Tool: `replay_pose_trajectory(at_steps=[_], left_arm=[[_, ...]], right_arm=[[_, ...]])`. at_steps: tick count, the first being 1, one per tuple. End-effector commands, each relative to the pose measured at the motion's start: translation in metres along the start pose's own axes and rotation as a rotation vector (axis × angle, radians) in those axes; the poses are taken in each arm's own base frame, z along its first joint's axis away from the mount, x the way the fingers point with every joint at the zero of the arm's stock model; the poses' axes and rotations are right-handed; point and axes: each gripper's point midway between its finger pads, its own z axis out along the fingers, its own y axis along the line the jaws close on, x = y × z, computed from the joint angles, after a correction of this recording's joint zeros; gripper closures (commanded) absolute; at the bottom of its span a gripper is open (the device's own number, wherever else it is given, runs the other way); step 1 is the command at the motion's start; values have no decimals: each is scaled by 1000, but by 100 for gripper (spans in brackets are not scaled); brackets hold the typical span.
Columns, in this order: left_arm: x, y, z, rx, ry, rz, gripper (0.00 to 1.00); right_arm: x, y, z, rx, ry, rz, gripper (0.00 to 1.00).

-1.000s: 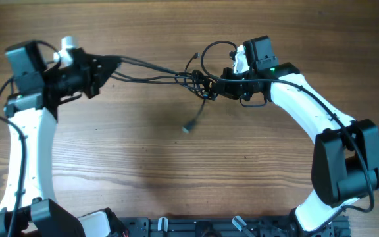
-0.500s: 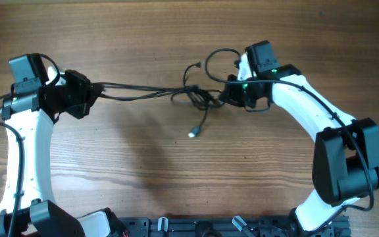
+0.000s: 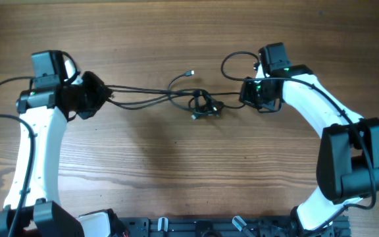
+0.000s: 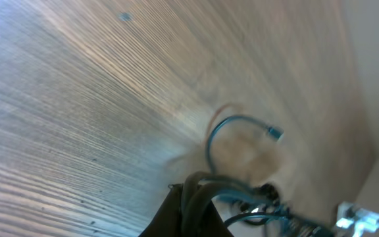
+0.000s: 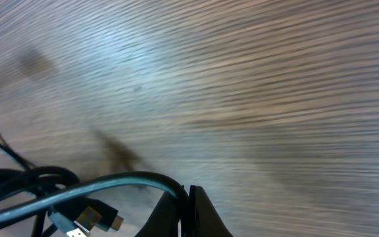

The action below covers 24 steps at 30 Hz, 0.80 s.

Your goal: Untangle cables

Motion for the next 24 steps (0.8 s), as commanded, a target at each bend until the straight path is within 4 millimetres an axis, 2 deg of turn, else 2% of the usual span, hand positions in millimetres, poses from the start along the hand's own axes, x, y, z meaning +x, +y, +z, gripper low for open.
replay_pose_trajectory(at_steps=[1,4,7,11,13,16,18,22,24], left_arm=[[-31,23,-3,-135,-96,143,96],[-33,39,4,-210,-92,128,96],[-33,47,11,-241,-77,120,96],[-30,52,21,-248,-40,129,96],[-21,38,27,-164,23,224,96],[18,-13,24,197,182,521,94],[36,-38,13,386,229,605,87],[46,-51,9,463,259,606,62],[52,-55,10,467,273,618,53]], right_arm=[[-28,-88,-4,202,-75,132,96],[-39,-89,-10,50,-62,160,96],[-52,-90,-21,-100,-77,176,96],[-72,-62,-56,-485,-127,81,96],[-77,-51,-73,-619,-149,44,96],[-81,-44,-89,-730,-173,15,96],[-80,-44,-88,-732,-171,14,95],[-71,-36,-78,-689,-131,4,95],[-65,-33,-67,-633,-105,1,95]])
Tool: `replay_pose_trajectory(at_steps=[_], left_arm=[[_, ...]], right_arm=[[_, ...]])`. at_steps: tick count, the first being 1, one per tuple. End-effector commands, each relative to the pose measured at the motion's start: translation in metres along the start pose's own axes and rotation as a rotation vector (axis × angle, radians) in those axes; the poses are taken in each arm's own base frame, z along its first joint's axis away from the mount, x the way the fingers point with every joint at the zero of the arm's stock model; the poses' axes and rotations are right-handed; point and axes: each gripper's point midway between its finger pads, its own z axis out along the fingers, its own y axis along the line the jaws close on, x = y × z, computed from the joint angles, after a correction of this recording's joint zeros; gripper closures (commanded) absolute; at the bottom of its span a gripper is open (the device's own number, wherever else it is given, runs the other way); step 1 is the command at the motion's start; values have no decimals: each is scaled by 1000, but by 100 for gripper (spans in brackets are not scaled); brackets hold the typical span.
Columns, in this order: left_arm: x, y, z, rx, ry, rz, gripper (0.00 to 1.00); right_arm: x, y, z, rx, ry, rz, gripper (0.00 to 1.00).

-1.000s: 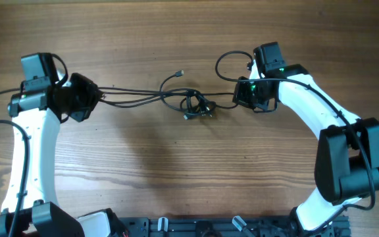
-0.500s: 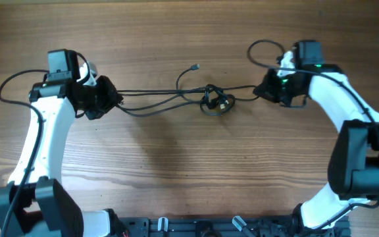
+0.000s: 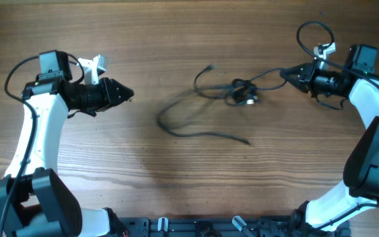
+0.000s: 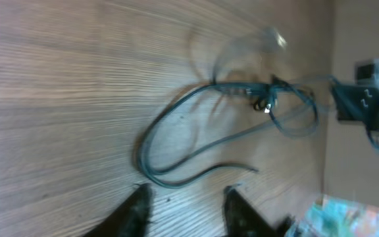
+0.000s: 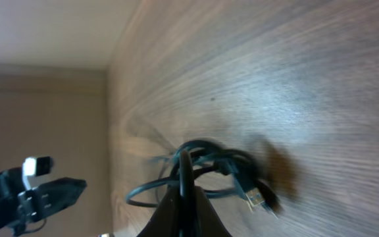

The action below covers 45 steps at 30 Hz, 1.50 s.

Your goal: Untangle cables

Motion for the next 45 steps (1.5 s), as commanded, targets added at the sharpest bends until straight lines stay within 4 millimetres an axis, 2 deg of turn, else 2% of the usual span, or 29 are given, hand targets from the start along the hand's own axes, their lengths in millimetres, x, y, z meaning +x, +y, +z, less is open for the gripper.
replay_pose_trajectory(at_steps=[1,3,5,8,13,15,17,21,26,30,33,38,41,45], left_arm=[[0,-33,4,122,14,139,50],[4,-40,10,131,33,157,46],[9,-48,16,141,57,176,44],[14,-60,26,152,79,183,42],[6,-72,44,106,57,164,43],[-2,-85,55,100,27,163,43],[-8,-94,62,90,-4,166,41],[-18,-112,81,41,-76,172,39],[-20,-139,106,10,-147,202,34],[-10,-166,133,49,-153,284,33],[3,-175,158,71,-121,289,32],[36,-173,202,70,-24,267,29],[53,-168,218,53,28,268,28],[66,-164,232,45,62,275,26]], right_arm=[[18,-8,26,98,74,-33,95],[29,-15,37,179,106,-43,94],[37,-15,47,227,132,-66,89],[45,-12,57,251,156,-90,77],[50,-7,59,249,173,-99,63],[50,0,54,245,168,-132,50],[47,5,47,275,144,-155,43],[34,13,25,376,51,-164,40],[13,19,-14,526,-140,-70,38],[4,30,-33,536,-221,-59,32],[1,28,-38,548,-240,-55,28],[2,24,-41,570,-239,-54,26],[2,23,-41,574,-239,-59,25],[3,23,-41,577,-233,-68,24]])
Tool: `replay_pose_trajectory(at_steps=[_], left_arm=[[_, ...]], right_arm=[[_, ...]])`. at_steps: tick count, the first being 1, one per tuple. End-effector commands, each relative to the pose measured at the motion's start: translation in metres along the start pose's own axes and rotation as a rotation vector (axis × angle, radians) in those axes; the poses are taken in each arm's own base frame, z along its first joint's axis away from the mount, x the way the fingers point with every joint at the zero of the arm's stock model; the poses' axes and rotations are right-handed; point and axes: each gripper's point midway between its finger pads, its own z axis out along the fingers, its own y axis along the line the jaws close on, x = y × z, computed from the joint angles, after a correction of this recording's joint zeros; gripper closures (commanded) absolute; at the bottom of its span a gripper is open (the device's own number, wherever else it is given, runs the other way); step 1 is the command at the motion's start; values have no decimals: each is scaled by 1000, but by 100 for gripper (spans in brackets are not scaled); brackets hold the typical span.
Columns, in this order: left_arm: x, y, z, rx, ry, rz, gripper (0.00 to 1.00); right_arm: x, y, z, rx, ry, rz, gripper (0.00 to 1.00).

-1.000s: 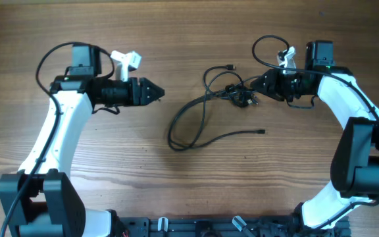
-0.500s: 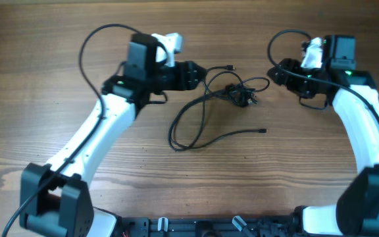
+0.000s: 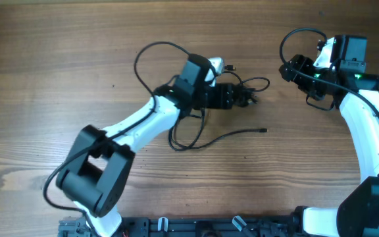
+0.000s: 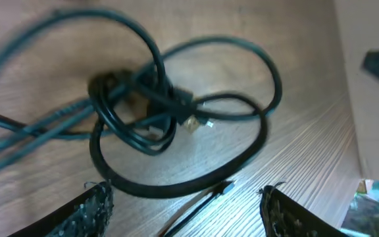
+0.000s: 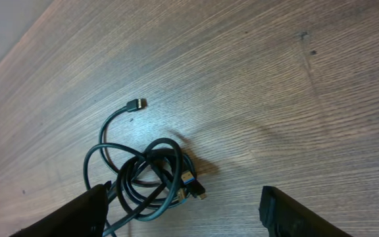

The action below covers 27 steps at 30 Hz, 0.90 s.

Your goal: Untangle cables

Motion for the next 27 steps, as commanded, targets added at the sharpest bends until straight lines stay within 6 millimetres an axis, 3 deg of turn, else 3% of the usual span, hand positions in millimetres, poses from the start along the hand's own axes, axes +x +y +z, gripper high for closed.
replay_pose_trajectory(at_steps=[1,7,13,19,27], left_arm=[[7,0,13,-9,18,-5,26],[19,16,28,-48,53,-24,34],[16,21,30,-68,35,-20,38],[3,19,9,-106,-5,35,38],[0,94,-22,-546,-83,20,29]], right_arm=[[-3,-2,-4,19,-18,-8,24],[-3,-2,-4,20,-15,-8,23],[-2,-3,-3,22,-11,-7,22],[0,-6,2,28,2,-3,21],[1,-6,2,29,4,-9,21]])
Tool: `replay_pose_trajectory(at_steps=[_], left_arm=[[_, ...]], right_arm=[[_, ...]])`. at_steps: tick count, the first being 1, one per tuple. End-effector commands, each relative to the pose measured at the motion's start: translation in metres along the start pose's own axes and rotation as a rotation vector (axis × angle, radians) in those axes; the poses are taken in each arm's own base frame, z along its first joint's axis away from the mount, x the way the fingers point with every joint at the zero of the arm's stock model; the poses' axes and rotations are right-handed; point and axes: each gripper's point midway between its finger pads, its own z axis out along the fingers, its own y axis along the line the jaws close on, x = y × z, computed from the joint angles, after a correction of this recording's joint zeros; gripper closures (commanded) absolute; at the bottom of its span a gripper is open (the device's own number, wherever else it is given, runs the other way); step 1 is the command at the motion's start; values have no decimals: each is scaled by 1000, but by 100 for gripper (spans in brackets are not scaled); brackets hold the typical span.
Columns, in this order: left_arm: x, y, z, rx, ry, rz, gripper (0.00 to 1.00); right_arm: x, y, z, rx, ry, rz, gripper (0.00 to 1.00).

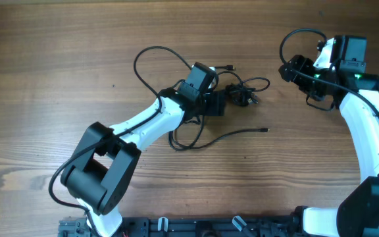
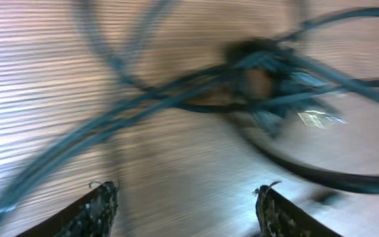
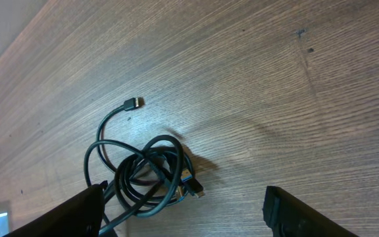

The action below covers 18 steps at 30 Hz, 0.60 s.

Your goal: Untangle cables

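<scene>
A knot of dark cables (image 1: 242, 94) lies at the table's middle. From it one cable runs in a wide loop (image 1: 137, 66) to the left, and another trails to a free plug (image 1: 264, 130). My left gripper (image 1: 224, 102) is open just left of the knot. Its view is blurred; the knot (image 2: 268, 72) lies ahead of the gripper (image 2: 186, 197), with nothing between the fingers. My right gripper (image 1: 291, 69) is open and apart from the cables at the right. Its view has the knot (image 3: 153, 174) and a small plug (image 3: 135, 103) beyond the gripper (image 3: 183, 204).
The bare wooden table (image 1: 58, 39) stretches all round the cables. My left arm (image 1: 143, 125) crosses over part of the loose cable. The right arm's own black lead (image 1: 295, 36) loops above its wrist.
My left gripper has drawn back a little to the left of the knot and stays open. The knot has shifted slightly. The right arm has not moved.
Both grippers were shut on cables stretched taut between them. Then the left was open and empty at the far left, one cable lay loose, and the right held the bundle at the far right. Later both were open, the left at the knot, where it remains.
</scene>
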Motion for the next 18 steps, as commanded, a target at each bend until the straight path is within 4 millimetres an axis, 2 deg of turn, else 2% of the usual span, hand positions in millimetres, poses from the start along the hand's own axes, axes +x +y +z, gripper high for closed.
replay_pose_trajectory(at_steps=[1,6,9,14,18], left_arm=[[-19,36,-6,-199,-96,19,28],[-15,40,9,-202,-82,19,24],[-28,31,15,-160,-136,21,18],[-47,20,28,-97,-221,24,20],[-53,33,45,-121,-255,12,27]], right_arm=[[-1,-5,2,22,-2,-16,21],[-1,-5,2,22,-1,-28,21],[0,-5,2,22,0,-32,20],[0,-5,2,24,3,-35,21],[2,-6,2,27,11,-46,20]])
